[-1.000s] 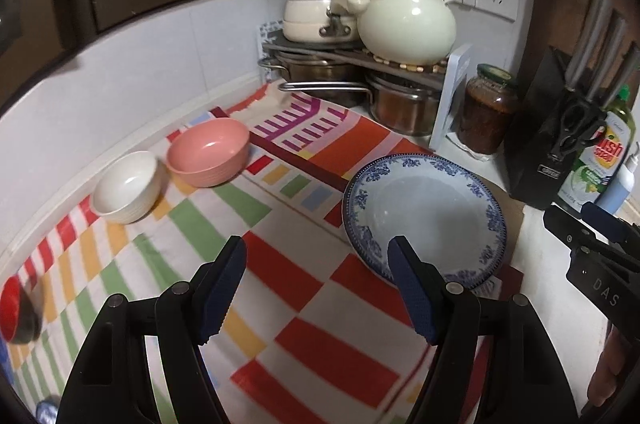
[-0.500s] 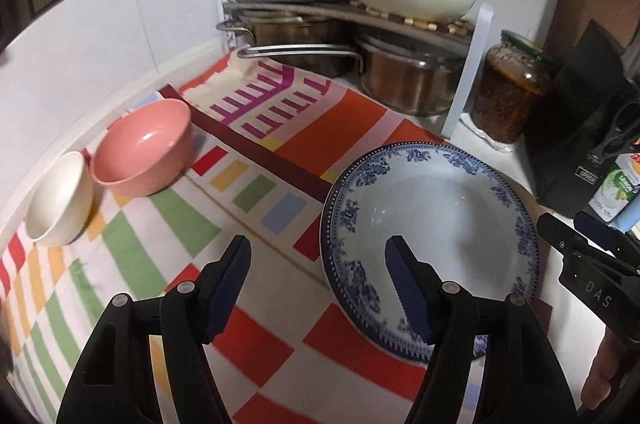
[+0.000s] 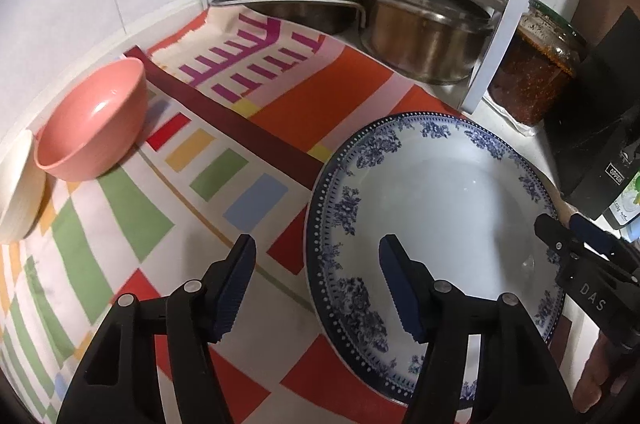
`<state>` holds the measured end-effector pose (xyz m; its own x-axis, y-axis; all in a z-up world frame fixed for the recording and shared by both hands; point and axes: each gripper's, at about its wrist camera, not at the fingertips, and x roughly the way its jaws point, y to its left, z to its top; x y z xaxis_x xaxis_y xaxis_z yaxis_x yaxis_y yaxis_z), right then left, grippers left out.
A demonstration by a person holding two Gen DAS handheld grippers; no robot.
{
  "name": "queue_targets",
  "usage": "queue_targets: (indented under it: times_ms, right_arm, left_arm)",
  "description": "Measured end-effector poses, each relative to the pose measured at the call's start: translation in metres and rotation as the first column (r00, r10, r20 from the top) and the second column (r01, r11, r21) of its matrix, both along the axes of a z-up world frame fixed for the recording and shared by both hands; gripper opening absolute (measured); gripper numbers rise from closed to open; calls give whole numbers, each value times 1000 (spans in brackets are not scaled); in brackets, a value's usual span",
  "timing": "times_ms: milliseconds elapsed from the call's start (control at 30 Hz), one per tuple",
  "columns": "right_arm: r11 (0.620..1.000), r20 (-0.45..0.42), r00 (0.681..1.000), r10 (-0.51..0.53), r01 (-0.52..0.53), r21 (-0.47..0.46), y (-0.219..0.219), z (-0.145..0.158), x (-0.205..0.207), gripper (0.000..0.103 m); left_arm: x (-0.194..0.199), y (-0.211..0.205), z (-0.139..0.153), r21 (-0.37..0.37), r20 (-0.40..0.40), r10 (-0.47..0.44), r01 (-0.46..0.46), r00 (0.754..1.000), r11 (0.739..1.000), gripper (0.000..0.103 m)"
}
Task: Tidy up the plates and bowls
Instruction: 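Close both grippers on the rim of the blue-floral plate, then lift the blue-floral plate with both grippers off the cloth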
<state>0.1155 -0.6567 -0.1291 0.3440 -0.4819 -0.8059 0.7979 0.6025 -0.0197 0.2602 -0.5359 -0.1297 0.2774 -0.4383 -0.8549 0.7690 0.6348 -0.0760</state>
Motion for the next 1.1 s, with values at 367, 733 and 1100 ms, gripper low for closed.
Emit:
queue_targets:
  times_ms: [367, 733, 1100]
  right_arm:
    - [998, 5, 1000, 1, -2, 65, -13, -12, 9, 52]
    - [996, -13, 999, 47, -46, 72, -16, -12, 17, 40]
    - [996, -16, 997, 71, -70, 59, -8, -5, 11, 38]
  left_arm:
    - [8, -11, -10, 7, -41, -13, 13, 999, 1000, 52]
    - [5, -18, -10, 14, -27, -48, 48, 998, 999, 34]
    - [-2, -7, -1, 10, -16, -25, 25, 1000, 1000, 34]
